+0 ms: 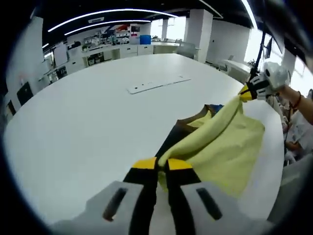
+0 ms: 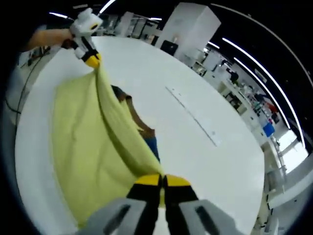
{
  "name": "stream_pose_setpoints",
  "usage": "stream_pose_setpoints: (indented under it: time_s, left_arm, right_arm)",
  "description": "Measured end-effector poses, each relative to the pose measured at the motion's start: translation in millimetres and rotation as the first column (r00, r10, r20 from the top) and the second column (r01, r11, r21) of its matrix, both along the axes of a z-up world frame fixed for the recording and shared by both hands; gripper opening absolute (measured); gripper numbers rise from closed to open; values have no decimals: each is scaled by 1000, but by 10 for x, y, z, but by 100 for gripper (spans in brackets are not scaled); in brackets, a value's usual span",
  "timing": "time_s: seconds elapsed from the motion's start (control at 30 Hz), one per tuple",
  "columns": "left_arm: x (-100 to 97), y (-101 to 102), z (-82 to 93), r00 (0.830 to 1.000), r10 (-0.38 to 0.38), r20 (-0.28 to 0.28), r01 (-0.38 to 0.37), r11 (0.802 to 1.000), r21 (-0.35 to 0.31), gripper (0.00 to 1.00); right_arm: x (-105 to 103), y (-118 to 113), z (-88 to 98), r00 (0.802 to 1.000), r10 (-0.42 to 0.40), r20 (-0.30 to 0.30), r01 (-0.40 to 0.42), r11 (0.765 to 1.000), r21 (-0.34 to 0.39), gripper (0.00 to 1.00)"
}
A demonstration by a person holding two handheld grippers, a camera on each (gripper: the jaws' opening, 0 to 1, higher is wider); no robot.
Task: Fold the garment on the visible template until the final outline fits inside the template.
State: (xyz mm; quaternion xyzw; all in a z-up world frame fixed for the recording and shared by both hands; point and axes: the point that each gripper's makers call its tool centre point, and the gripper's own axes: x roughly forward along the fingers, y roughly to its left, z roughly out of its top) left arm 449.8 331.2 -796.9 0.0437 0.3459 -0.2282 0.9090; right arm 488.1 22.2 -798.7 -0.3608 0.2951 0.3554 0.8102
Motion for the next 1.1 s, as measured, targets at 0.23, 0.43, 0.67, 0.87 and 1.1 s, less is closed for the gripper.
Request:
stream_pose_setpoints:
  time_s: [0.23,0.43,0.67,0.87,1.1]
  left_arm:
    - [0,62,-200,1000,4,-22,-3,1000,30,4]
    - [44,152,-268,1000,22,-20,-21,999,24,4]
    - [91,240,-300,999,33,-11,-32,998,54,0]
    - [68,218,-230,1000,5,26,-6,998,65,0]
    - [-31,77,-34,990,-94,106,88,995,56,7]
  right_arm:
    - [28,24,-194,999,4,-42,-5,1000,-12,0]
    - [75,35,-275,997,-27,-67,28,1000,13,0]
    - [121,49,-351,996,-37,-82,40,999,30,0]
    - [122,53,-347,997,-17,-71,18,1000,16,6]
    - [49,-17,-311,998,-30,-55,31,999,23,19]
